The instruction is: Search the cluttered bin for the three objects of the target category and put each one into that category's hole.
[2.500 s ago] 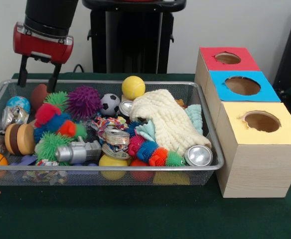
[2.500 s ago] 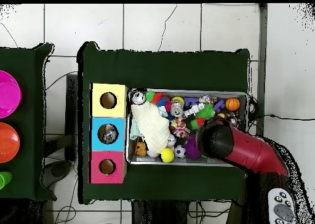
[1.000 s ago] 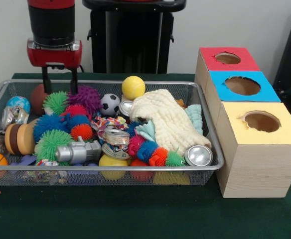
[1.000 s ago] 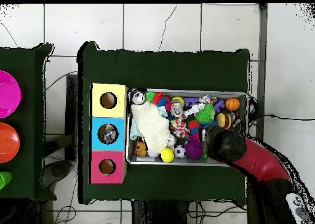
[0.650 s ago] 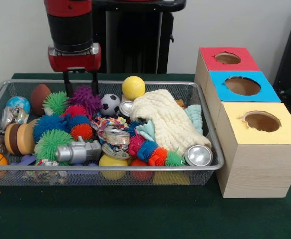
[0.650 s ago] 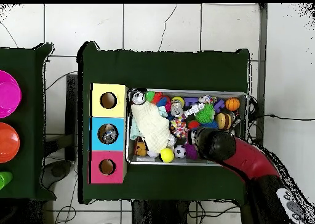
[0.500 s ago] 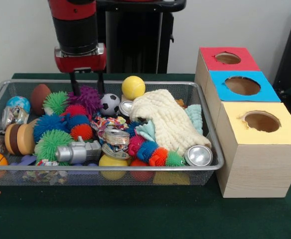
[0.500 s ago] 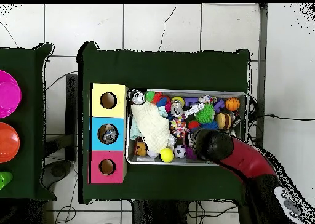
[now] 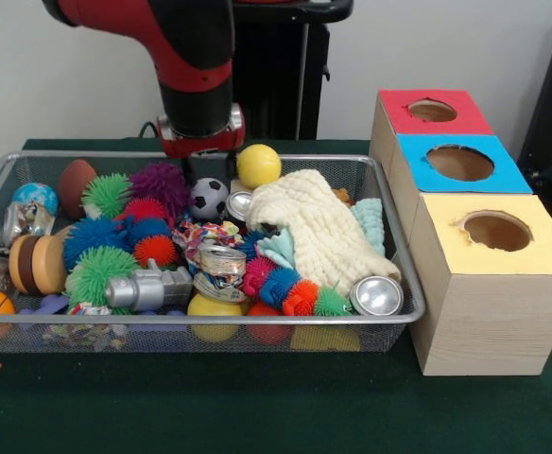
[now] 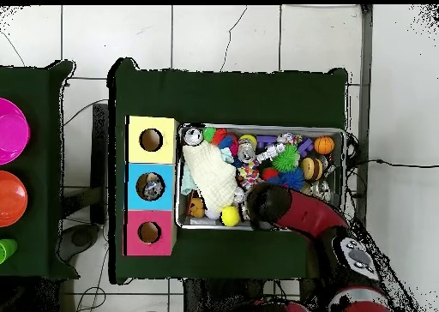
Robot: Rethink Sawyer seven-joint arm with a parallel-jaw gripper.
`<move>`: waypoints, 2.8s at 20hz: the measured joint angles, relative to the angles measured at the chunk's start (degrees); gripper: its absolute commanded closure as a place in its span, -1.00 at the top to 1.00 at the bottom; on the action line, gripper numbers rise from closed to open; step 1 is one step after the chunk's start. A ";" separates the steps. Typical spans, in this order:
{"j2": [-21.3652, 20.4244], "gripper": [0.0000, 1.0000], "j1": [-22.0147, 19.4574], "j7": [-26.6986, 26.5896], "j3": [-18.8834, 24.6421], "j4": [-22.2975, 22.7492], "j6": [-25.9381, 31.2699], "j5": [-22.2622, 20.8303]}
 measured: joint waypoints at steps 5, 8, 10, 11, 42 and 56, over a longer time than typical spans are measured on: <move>3.54 1.00 3.44 0.00 -4.50 -5.27 2.66 -0.29; 4.59 1.00 4.38 0.00 -5.48 -6.95 5.95 -0.26; 5.14 1.00 4.93 0.00 -5.86 -8.14 7.36 -0.28; 5.29 1.00 5.11 0.00 -5.98 -8.45 7.58 -0.29; 2.26 1.00 9.32 0.00 -15.97 -8.59 3.98 -0.36; 4.91 1.00 5.75 0.00 -14.78 -8.65 -5.51 0.27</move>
